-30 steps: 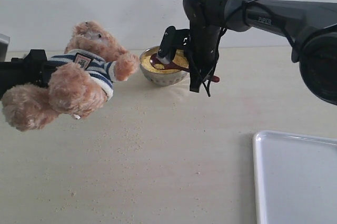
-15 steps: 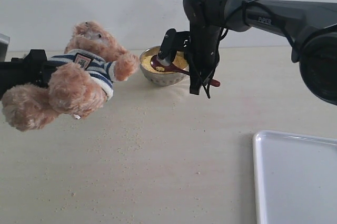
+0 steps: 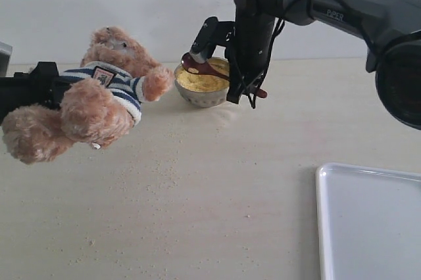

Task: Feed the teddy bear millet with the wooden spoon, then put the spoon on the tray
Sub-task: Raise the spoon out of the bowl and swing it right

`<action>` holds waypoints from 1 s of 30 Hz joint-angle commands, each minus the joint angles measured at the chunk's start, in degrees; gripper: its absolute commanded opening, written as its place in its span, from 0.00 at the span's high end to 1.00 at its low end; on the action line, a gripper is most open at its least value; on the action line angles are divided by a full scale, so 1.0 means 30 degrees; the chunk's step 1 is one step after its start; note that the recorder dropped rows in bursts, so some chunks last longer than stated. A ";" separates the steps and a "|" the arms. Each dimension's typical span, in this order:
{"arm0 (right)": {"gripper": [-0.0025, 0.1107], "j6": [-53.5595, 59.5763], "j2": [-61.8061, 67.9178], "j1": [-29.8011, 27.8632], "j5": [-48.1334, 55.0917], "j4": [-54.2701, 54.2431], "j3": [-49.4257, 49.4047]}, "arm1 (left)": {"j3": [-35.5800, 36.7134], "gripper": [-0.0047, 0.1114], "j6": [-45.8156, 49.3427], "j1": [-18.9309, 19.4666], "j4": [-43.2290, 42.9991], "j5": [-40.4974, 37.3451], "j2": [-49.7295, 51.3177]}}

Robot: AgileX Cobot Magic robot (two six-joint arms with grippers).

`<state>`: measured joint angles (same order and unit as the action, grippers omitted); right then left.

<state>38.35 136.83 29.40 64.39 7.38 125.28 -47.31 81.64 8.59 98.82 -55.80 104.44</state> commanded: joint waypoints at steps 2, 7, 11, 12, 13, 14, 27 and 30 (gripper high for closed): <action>0.98 -0.0045 -0.0108 -0.0736 0.1361 -0.0887 0.0371 | -0.0005 0.92 0.0146 0.0083 0.0376 -0.0522 -0.0018; 0.98 -0.0103 -0.0108 -0.1622 0.1857 -0.2663 0.0371 | -0.0005 0.92 0.0146 0.0083 0.0376 -0.0522 -0.0018; 0.98 -0.0103 -0.0108 -0.1956 0.1857 -0.3343 0.0371 | -0.0005 0.92 0.0146 0.0083 0.0376 -0.0522 -0.0018; 0.98 -0.0103 -0.0108 -0.1949 0.1857 -0.3464 0.0371 | -0.0005 0.92 0.0146 0.0083 0.0376 -0.0522 -0.0018; 0.98 -0.0124 -0.0108 -0.1962 0.1857 -0.3589 0.0371 | -0.0005 0.92 0.0146 0.0083 0.0376 -0.0522 -0.0018; 0.98 -0.0124 -0.0108 -0.1962 0.1857 -0.4024 0.0371 | -0.0005 0.92 0.0146 0.0083 0.0376 -0.0522 -0.0018; 0.98 -0.3837 -0.1013 -0.1995 0.1857 -0.5150 0.0371 | -0.0005 0.92 0.0952 0.0083 0.0376 -0.0314 -0.0018; 0.98 -0.4674 -0.1703 -0.1995 0.1857 -0.5822 0.0284 | -0.0005 0.92 0.0952 0.0083 0.0376 -0.0314 -0.0018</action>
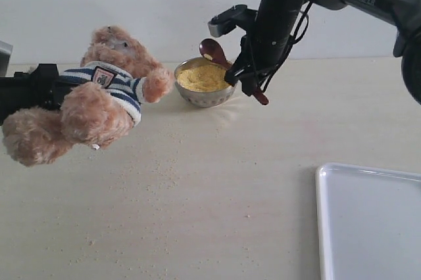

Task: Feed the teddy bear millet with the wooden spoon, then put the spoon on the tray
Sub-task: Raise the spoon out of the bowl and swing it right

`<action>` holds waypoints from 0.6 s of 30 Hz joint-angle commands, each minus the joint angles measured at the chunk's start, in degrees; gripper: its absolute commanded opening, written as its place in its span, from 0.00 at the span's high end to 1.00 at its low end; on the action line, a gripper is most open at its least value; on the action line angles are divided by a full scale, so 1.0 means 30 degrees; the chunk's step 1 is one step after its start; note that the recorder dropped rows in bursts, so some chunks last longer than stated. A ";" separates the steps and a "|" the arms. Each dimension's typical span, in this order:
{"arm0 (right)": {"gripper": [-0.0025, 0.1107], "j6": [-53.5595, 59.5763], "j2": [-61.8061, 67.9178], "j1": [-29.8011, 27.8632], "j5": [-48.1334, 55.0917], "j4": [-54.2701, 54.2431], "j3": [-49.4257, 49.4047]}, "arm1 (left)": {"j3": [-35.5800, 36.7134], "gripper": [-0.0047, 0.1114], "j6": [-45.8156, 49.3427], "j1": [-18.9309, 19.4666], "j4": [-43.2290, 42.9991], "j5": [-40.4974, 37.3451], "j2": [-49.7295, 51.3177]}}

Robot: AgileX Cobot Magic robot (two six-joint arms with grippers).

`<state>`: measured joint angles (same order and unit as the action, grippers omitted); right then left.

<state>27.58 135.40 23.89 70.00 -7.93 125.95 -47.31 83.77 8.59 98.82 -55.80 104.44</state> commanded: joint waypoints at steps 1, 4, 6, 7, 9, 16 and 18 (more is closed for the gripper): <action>0.98 -0.1120 -0.1509 -0.0159 -0.0012 -0.1119 -0.0177 | -0.0005 0.92 0.0244 0.0083 0.0376 -0.0314 -0.0018; 0.98 -0.1479 -0.2358 -0.0124 -0.0012 -0.1691 -0.1607 | -0.0005 0.92 0.0244 0.0083 0.0376 -0.0314 -0.0018; 0.98 -0.1655 -0.2916 -0.0124 -0.0012 -0.1691 -0.2915 | -0.0005 0.92 0.0244 0.0083 0.0329 -0.0314 -0.0018; 0.98 -0.1747 -0.3240 -0.0124 -0.0012 -0.1691 -0.3702 | -0.0005 0.92 0.0244 0.0083 0.0274 -0.0356 -0.0018; 0.98 -0.2051 -0.3883 -0.0124 -0.0012 -0.1621 -0.5286 | -0.0005 0.92 0.0244 0.0083 0.0247 -0.0356 -0.0018; 0.98 -0.2165 -0.7103 -0.0124 -0.0012 -0.1958 -0.9863 | -0.0005 0.92 0.0244 0.0083 0.0253 -0.0286 -0.0018; 0.98 -0.2165 -0.8145 -0.0124 -0.0012 -0.2070 -1.0798 | -0.0005 0.92 0.0244 0.0083 0.0113 -0.0014 -0.0018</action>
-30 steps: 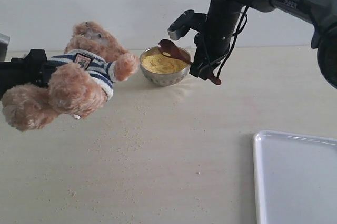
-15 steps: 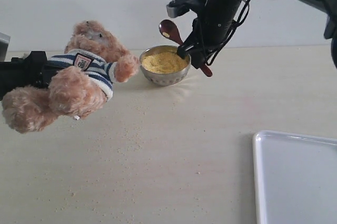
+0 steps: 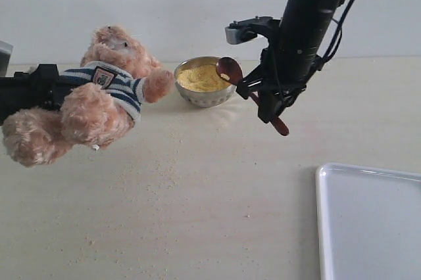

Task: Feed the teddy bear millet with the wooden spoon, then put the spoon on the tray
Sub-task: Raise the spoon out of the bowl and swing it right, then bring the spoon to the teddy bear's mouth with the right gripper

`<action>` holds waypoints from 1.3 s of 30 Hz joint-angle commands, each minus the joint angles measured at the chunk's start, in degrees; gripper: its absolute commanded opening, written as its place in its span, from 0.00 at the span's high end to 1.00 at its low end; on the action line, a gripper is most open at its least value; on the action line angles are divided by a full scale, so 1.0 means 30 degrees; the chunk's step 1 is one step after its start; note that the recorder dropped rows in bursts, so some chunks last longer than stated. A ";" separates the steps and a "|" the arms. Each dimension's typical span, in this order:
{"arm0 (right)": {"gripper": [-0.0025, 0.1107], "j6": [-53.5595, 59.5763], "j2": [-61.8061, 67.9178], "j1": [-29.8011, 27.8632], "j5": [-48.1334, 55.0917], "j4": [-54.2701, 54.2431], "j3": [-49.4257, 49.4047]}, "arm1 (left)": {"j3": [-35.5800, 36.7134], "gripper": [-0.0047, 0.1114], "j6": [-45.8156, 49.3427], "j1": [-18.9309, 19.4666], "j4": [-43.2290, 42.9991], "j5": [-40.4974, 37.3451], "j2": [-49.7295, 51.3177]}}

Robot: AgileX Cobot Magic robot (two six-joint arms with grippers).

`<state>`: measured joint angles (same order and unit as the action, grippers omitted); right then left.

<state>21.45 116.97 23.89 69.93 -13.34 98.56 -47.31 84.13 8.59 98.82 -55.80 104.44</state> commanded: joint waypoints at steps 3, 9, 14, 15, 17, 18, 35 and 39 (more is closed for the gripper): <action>0.98 -0.0209 -0.3219 -0.0124 0.0012 -0.0685 -0.2631 | -0.0005 0.92 0.0122 0.0083 -0.0475 0.0381 -0.0018; 0.98 -0.0406 -0.4487 -0.0124 0.0012 -0.2509 -0.3069 | -0.0005 0.92 0.0122 0.0083 -0.2080 0.0418 -0.0018; 0.98 -0.1295 -0.4520 -0.0124 0.0012 -0.3121 -0.3069 | -0.0005 0.92 0.0122 0.0083 -0.2633 0.0380 -0.0018; 0.98 -0.1555 -0.4520 -0.0080 0.0012 -0.3121 -0.3069 | -0.0005 0.92 0.0122 0.0083 -0.2633 0.0300 -0.0018; 0.98 -0.2028 -0.4520 0.0061 0.0012 -0.3162 -0.3069 | -0.0005 0.92 0.0122 0.0083 -0.2633 0.0263 -0.0018; 0.98 -0.2212 -0.4520 0.0265 0.0012 -0.3199 -0.3069 | -0.0005 0.92 0.0122 0.0083 -0.2633 0.0263 -0.0018; 0.98 -0.2969 -0.4520 0.4001 0.0012 -0.3160 -0.3069 | -0.0005 0.92 0.0034 0.0083 -0.2955 -0.0917 -0.0018; 0.98 -0.2969 -0.4331 0.4001 0.0012 -0.3158 -0.2821 | -0.0005 0.92 -0.0253 0.0083 -0.3428 -0.0912 -0.0018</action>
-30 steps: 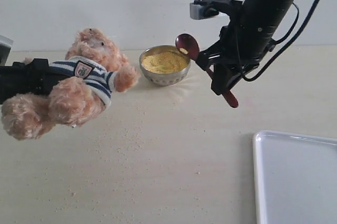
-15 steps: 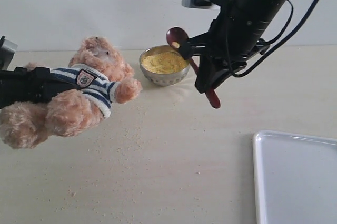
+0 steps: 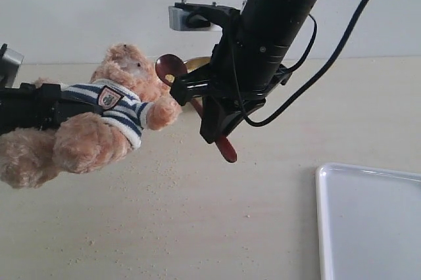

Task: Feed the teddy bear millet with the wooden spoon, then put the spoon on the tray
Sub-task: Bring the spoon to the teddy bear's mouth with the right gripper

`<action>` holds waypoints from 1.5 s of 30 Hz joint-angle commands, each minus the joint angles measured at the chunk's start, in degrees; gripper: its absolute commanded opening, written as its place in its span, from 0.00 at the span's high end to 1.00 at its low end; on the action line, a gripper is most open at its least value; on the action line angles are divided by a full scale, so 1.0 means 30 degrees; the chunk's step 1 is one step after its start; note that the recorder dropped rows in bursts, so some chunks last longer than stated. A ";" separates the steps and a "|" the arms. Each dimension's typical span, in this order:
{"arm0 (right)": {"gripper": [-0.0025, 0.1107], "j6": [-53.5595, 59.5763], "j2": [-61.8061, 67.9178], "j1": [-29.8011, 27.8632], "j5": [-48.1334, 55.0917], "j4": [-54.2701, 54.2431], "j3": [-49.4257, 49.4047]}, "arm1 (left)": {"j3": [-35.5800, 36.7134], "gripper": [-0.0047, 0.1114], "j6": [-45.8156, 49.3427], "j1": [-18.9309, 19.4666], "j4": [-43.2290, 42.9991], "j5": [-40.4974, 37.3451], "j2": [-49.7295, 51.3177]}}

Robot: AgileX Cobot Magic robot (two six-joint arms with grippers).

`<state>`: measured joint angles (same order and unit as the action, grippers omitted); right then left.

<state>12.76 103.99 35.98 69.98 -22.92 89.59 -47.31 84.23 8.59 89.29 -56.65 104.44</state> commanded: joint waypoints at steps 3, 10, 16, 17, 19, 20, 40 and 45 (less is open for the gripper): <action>0.98 -0.0242 0.0512 -0.0029 -0.0006 0.0036 0.1297 | -0.0005 0.92 -0.0332 0.0083 -0.0287 -0.0628 -0.0018; 0.98 -0.0866 0.2058 -0.0029 -0.0006 0.0036 0.4243 | -0.0005 0.92 -0.0502 0.0083 -0.0281 -0.0665 -0.0018; 0.98 -0.0866 0.2791 0.0005 -0.0006 0.0155 0.4322 | -0.0005 0.92 -0.0502 0.0083 -0.0106 -0.0634 -0.0018; 0.98 -0.0805 0.2883 0.0005 -0.0006 0.0155 0.4322 | -0.0005 0.92 -0.0502 0.0083 -0.0106 -0.0634 -0.0018; 0.98 -0.0767 0.3015 0.0005 -0.0006 0.0307 0.4360 | -0.0005 0.92 -0.0558 0.0083 -0.0106 -0.0634 -0.0018; 0.98 -0.0767 0.3045 0.0005 -0.0006 0.0307 0.4402 | -0.0005 0.92 -0.0558 0.0083 -0.0106 -0.0634 -0.0018; 0.98 -0.1077 0.4002 0.0631 -0.0266 0.2453 0.4652 | -0.0005 0.92 -0.0638 0.0083 0.0015 -0.0634 -0.0018; 0.98 -0.1077 0.4042 0.0863 -0.1139 0.2417 0.5821 | -0.0005 0.92 -0.0638 0.0083 0.0015 -0.0634 -0.0018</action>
<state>9.60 116.47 37.81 67.73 -15.67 104.83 -47.31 82.57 8.59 88.22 -57.10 104.44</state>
